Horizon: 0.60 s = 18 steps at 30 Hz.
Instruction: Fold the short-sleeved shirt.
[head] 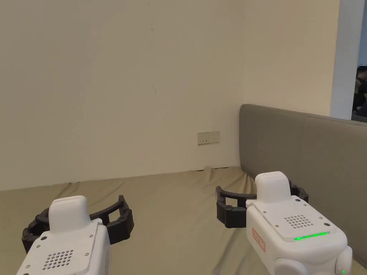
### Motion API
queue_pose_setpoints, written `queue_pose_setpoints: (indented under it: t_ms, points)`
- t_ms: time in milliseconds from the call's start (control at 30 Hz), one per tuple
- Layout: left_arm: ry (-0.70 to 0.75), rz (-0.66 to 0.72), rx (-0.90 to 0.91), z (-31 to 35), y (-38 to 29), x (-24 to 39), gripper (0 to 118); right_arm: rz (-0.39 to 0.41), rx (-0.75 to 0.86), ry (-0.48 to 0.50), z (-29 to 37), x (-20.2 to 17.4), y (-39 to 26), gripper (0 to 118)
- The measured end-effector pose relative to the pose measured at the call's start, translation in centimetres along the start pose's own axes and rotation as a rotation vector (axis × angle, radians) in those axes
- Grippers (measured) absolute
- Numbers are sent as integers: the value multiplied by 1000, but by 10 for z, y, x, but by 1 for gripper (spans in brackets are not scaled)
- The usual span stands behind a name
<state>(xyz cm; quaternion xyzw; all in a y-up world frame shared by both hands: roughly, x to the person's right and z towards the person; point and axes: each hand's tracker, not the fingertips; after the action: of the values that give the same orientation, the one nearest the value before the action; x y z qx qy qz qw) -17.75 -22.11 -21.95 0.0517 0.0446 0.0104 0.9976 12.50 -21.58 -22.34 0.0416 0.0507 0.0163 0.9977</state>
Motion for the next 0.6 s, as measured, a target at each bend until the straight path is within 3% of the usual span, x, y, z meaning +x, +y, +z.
queue_pose_setpoints:
  t_ms: [367,600]
  points:
    - [12,-35,-4,0,-4,2,118,-68,-29,-11,-2,5,-8,118]
    - [19,-20,-11,-2,-6,1,118,-17,-15,-16,2,5,-9,118]
